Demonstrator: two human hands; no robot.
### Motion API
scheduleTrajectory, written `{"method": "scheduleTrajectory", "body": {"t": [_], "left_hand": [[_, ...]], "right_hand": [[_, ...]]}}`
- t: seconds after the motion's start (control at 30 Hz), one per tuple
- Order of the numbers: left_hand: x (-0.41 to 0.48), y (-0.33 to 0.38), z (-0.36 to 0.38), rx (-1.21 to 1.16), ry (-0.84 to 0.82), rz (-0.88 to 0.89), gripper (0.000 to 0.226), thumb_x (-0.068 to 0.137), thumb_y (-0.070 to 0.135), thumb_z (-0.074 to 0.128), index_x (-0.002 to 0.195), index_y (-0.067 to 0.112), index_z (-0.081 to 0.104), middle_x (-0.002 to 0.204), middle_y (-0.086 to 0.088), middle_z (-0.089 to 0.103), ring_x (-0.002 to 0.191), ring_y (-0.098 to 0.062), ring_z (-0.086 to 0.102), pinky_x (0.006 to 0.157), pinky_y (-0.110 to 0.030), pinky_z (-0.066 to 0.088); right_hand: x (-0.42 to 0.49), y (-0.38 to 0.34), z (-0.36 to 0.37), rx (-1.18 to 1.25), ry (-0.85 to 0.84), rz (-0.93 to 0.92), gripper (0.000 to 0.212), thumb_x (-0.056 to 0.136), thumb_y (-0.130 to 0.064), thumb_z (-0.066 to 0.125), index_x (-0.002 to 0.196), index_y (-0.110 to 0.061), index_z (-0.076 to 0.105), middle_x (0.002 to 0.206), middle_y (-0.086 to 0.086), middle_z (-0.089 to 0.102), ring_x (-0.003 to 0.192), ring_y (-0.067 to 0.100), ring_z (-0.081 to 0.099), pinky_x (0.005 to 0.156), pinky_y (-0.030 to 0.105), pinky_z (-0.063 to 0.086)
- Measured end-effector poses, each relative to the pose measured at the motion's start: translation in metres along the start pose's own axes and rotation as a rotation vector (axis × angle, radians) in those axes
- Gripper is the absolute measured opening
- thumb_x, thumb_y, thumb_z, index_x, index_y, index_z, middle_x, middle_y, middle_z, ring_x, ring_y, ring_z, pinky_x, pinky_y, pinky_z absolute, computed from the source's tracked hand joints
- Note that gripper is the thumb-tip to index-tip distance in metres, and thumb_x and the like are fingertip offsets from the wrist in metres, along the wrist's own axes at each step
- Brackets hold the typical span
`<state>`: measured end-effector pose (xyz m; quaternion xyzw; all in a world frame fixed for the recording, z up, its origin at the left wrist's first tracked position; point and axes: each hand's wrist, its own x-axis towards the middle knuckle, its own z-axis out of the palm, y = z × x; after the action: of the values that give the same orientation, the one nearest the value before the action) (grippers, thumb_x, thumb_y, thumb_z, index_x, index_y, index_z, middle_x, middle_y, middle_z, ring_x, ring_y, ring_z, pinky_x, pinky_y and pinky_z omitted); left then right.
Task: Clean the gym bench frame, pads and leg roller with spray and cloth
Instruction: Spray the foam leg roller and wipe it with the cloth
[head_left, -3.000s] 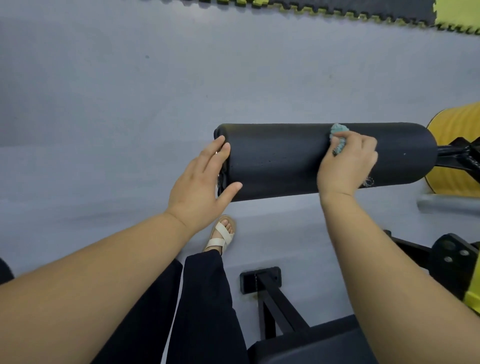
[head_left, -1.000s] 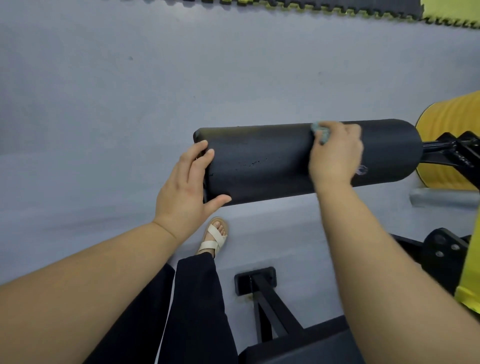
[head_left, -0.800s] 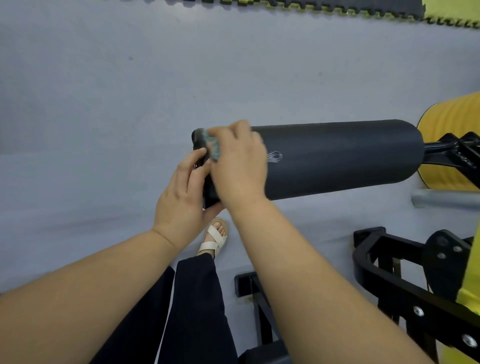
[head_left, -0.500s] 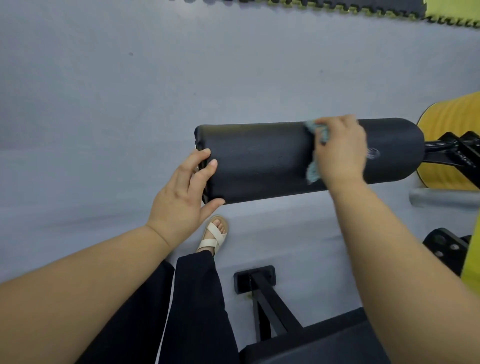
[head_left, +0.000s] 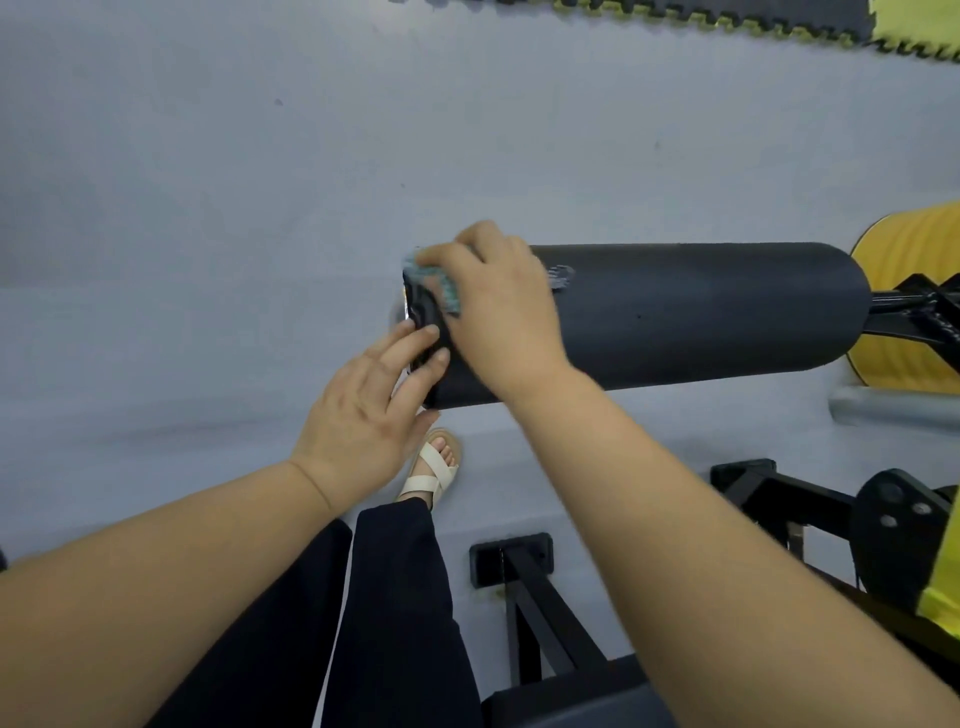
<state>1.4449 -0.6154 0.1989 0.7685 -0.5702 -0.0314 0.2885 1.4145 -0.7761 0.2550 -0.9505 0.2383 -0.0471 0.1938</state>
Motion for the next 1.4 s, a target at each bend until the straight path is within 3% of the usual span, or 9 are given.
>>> {"method": "scheduleTrajectory", "body": {"t": [0.07, 0.17, 0.3, 0.5, 0.67, 0.8, 1.0, 1.27, 1.4], "left_hand": [[-0.006, 0.000, -0.004, 0.028, -0.040, 0.024, 0.042, 0.088, 0.022, 0.051, 0.127, 0.010, 0.042, 0.136, -0.009, 0.037, 0.126, -0.029, 0.041, 0.086, -0.038, 0.047], [-0.002, 0.006, -0.012, 0.008, -0.048, -0.013, 0.035, 0.087, 0.025, 0.050, 0.121, 0.014, 0.047, 0.130, -0.004, 0.041, 0.122, -0.028, 0.042, 0.091, -0.039, 0.043], [0.034, 0.015, -0.024, -0.077, 0.002, -0.194, 0.035, 0.079, 0.033, 0.054, 0.109, 0.016, 0.048, 0.121, -0.001, 0.041, 0.116, -0.028, 0.039, 0.092, -0.039, 0.038], [0.054, 0.014, -0.023, -0.174, -0.085, -0.588, 0.087, 0.064, 0.048, 0.068, 0.132, 0.003, 0.039, 0.140, -0.018, 0.036, 0.131, -0.034, 0.034, 0.106, -0.040, 0.031], [0.052, 0.015, -0.024, -0.329, -0.182, -0.834, 0.108, 0.058, 0.038, 0.084, 0.143, 0.008, 0.026, 0.146, -0.005, 0.026, 0.136, -0.014, 0.029, 0.108, -0.025, 0.029], [0.050, 0.019, -0.026, -0.439, -0.222, -0.820, 0.094, 0.063, 0.041, 0.081, 0.141, 0.027, 0.031, 0.131, 0.006, 0.039, 0.102, 0.004, 0.039, 0.085, -0.018, 0.033], [0.046, 0.019, -0.024, -0.424, -0.234, -0.799, 0.098, 0.066, 0.044, 0.079, 0.145, 0.029, 0.023, 0.132, 0.004, 0.039, 0.104, -0.009, 0.046, 0.080, -0.023, 0.038], [0.038, 0.015, -0.021, -0.349, -0.252, -0.667, 0.113, 0.057, 0.038, 0.084, 0.147, 0.023, 0.019, 0.133, -0.005, 0.039, 0.118, -0.021, 0.046, 0.078, -0.035, 0.048], [0.036, 0.019, -0.021, -0.289, -0.295, -0.653, 0.110, 0.062, 0.035, 0.084, 0.148, 0.021, 0.017, 0.147, -0.004, 0.028, 0.130, -0.024, 0.037, 0.093, -0.042, 0.047]], "right_hand": [[-0.004, 0.042, -0.017, -0.053, 0.061, 0.083, 0.016, 0.074, -0.011, 0.067, 0.089, -0.012, 0.072, 0.089, 0.017, 0.061, 0.074, 0.039, 0.058, 0.065, 0.041, 0.050], [-0.018, 0.107, -0.050, -0.227, 0.111, 0.447, 0.023, 0.090, -0.017, 0.053, 0.108, -0.014, 0.068, 0.111, 0.018, 0.056, 0.098, 0.042, 0.051, 0.085, 0.043, 0.042], [-0.018, 0.109, -0.058, -0.299, 0.130, 0.735, 0.027, 0.095, -0.021, 0.048, 0.118, -0.018, 0.062, 0.124, 0.014, 0.048, 0.106, 0.037, 0.046, 0.089, 0.039, 0.035], [0.008, -0.001, 0.000, -0.124, -0.014, 0.298, 0.023, 0.087, -0.015, 0.057, 0.107, -0.021, 0.067, 0.110, 0.010, 0.055, 0.092, 0.035, 0.053, 0.076, 0.039, 0.039], [-0.002, 0.002, -0.003, 0.061, 0.018, -0.078, 0.019, 0.071, -0.007, 0.066, 0.088, -0.013, 0.072, 0.085, 0.014, 0.062, 0.065, 0.033, 0.054, 0.058, 0.036, 0.046], [-0.014, 0.072, -0.031, -0.060, 0.115, 0.181, 0.016, 0.080, -0.016, 0.062, 0.092, -0.013, 0.072, 0.093, 0.017, 0.061, 0.076, 0.040, 0.057, 0.068, 0.043, 0.050], [-0.008, 0.071, -0.040, -0.214, 0.086, 0.629, 0.027, 0.093, -0.020, 0.051, 0.118, -0.021, 0.061, 0.122, 0.010, 0.048, 0.102, 0.034, 0.047, 0.087, 0.038, 0.038], [0.006, -0.013, 0.001, -0.037, -0.041, 0.092, 0.023, 0.078, -0.012, 0.062, 0.100, -0.012, 0.069, 0.099, 0.016, 0.058, 0.074, 0.037, 0.054, 0.064, 0.039, 0.043], [0.003, 0.065, -0.028, -0.163, 0.013, 0.225, 0.021, 0.085, -0.015, 0.060, 0.103, -0.012, 0.069, 0.103, 0.020, 0.058, 0.085, 0.044, 0.057, 0.076, 0.047, 0.049]]}}
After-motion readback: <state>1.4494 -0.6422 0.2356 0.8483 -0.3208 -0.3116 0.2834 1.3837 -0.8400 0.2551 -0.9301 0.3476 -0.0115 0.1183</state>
